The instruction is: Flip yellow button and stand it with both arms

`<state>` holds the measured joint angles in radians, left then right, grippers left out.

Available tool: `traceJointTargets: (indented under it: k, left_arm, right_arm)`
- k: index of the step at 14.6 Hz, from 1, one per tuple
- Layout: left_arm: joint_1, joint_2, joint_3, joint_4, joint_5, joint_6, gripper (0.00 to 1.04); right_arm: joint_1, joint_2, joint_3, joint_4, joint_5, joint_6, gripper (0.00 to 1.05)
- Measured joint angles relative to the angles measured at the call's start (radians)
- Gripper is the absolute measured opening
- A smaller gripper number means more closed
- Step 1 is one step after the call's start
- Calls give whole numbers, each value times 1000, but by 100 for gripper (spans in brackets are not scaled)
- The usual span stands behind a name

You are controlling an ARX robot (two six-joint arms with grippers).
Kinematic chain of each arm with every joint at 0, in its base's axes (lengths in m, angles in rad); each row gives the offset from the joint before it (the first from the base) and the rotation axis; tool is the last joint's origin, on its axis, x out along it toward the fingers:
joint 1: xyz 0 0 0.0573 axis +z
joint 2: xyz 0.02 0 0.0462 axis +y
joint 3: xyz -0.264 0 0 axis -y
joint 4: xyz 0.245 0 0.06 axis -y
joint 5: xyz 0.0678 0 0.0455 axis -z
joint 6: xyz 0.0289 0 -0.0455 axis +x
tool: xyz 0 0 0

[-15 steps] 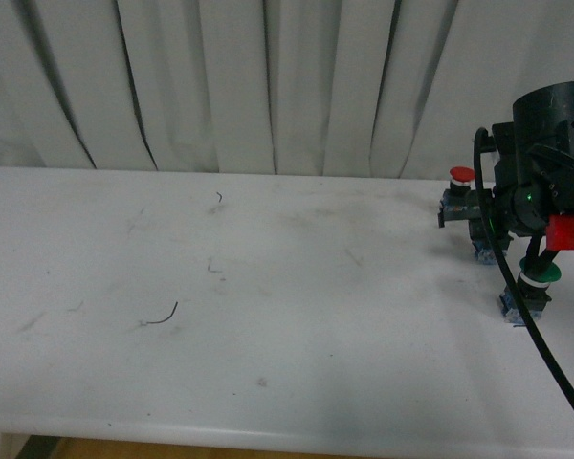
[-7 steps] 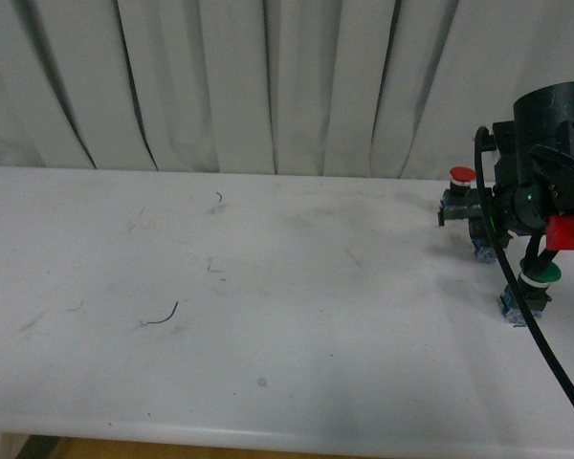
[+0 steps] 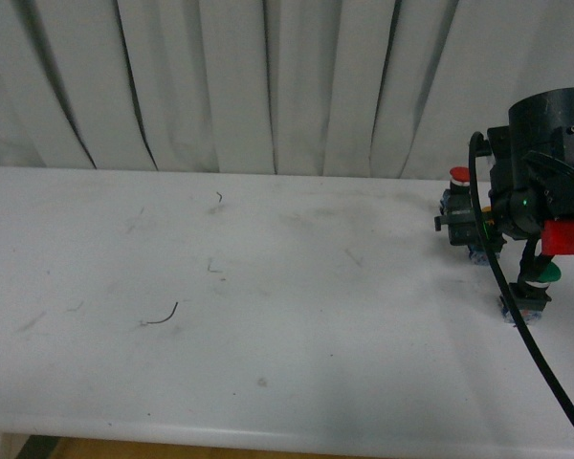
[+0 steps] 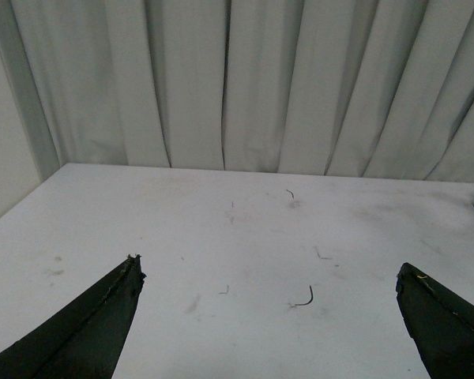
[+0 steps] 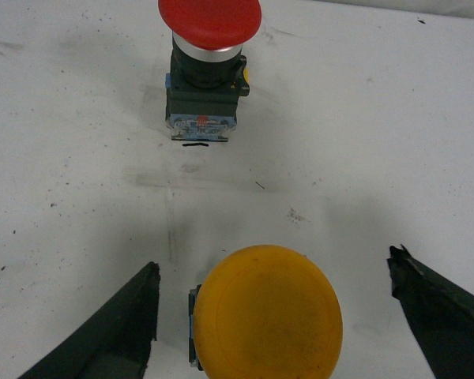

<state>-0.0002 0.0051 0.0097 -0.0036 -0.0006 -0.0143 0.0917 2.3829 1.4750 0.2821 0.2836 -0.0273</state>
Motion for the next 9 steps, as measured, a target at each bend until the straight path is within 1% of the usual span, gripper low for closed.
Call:
traceJointTargets:
  k: [1,2,6,7,8,9]
  left_arm:
    - [0,0,0,0,0,0,98]
    - [0,0,0,0,0,0,98]
    - [0,0,0,0,0,0,98]
    - [0,0,0,0,0,0,98]
    - [0,0,0,0,0,0,98]
    - [0,0,0,0,0,0,98]
  right_arm:
    - [0,0,0,7,-2,0,100]
    - [0,0,0,9,-5,0,97]
    - [0,-77,-64,43,-56,0,98]
    - [-1,-147,-117,82,-86,0,98]
    - [-34,-358,-336,278,-220,57,98]
    - [-49,-504,-469,367,-277,105,98]
